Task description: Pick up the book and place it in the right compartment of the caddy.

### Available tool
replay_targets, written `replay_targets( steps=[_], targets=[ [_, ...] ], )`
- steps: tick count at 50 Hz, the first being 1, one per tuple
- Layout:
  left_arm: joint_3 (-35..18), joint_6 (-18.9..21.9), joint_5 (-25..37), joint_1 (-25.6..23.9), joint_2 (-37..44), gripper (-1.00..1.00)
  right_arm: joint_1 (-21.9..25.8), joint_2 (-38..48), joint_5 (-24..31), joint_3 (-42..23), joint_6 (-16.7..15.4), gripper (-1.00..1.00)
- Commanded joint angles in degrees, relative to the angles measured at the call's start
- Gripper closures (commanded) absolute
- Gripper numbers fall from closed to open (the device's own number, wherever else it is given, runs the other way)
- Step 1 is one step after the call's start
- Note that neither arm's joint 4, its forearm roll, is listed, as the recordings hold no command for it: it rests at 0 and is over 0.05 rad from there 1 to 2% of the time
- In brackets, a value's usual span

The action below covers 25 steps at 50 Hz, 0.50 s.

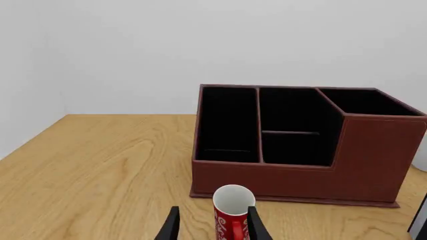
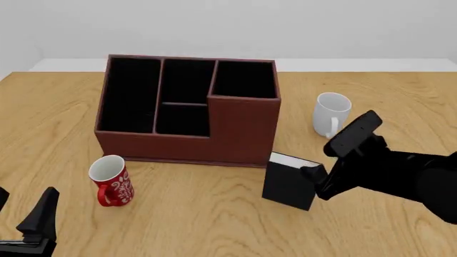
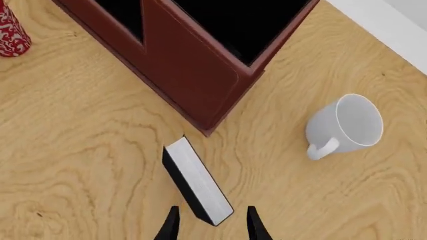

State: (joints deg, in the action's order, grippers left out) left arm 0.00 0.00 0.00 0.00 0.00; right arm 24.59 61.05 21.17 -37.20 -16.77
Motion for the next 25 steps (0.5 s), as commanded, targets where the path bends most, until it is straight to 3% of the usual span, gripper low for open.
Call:
replay_targets(
  steps=[1, 10, 25],
  targets=[
    [0.0, 0.0, 0.0, 0.0, 0.0, -1.00, -2.1, 3.0, 4.3, -3.3, -3.7, -1.00],
    [0.0, 0.0, 0.0, 0.0, 0.0, -1.00, -1.9, 5.0, 6.0, -5.6, -5.2, -1.00],
    [0.0, 0.0, 0.0, 0.0, 0.0, -1.00, -0.3, 9.1, 4.5, -6.0, -3.2, -1.00]
  ],
)
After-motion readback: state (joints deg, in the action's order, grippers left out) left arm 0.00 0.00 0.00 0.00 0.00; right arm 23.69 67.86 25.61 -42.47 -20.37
